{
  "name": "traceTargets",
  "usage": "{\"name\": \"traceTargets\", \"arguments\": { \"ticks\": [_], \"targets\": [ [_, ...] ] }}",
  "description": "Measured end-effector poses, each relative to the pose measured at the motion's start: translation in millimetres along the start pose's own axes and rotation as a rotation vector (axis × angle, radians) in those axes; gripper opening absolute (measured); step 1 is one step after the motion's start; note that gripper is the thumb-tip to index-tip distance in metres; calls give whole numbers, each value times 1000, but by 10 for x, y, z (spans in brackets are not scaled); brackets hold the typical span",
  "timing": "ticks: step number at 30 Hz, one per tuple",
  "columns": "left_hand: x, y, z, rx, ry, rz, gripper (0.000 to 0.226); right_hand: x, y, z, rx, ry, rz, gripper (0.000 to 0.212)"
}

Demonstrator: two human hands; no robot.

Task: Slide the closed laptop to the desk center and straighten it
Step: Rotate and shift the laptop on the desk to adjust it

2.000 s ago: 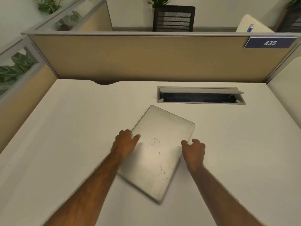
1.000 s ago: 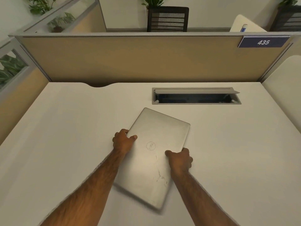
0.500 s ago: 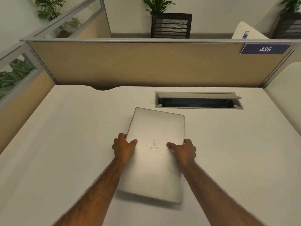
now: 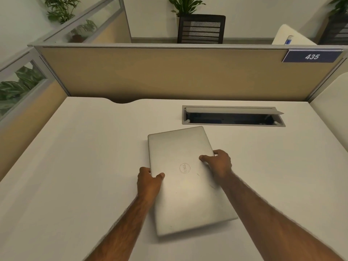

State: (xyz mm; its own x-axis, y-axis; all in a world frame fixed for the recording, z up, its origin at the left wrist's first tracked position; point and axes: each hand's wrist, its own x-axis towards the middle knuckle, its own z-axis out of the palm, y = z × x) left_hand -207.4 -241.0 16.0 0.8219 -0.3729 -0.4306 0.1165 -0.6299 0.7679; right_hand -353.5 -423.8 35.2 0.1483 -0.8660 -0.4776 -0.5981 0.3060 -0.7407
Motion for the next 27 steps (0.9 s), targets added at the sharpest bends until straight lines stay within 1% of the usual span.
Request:
{"name": "traceTargets", "arguments": {
  "ticks": [3, 8, 10, 14, 18, 22, 27],
  "targets": [
    [-37, -62, 15, -22, -16, -28, 43, 92, -53, 10, -10, -22, -26, 67],
    [-125, -146, 56, -51, -13, -79, 40, 260, -171, 59, -28, -73, -70, 68],
    [-159, -162, 72, -64, -14, -97, 41, 322, -221, 87, -42, -90, -81, 65],
    [-201, -198, 108, -87, -18, -117, 40, 425, -287, 142, -77, -115, -99, 49],
    [-225, -228, 130, -79, -25, -128, 39, 524, -307, 185, -134, -155, -113, 52],
    [-211, -230, 112, -61, -26, -122, 39, 600, -262, 213, -142, -175, -105, 58],
    [-225, -229, 105, -58, -37, -137, 37, 650, -239, 247, -193, -191, -119, 46]
  ]
}}
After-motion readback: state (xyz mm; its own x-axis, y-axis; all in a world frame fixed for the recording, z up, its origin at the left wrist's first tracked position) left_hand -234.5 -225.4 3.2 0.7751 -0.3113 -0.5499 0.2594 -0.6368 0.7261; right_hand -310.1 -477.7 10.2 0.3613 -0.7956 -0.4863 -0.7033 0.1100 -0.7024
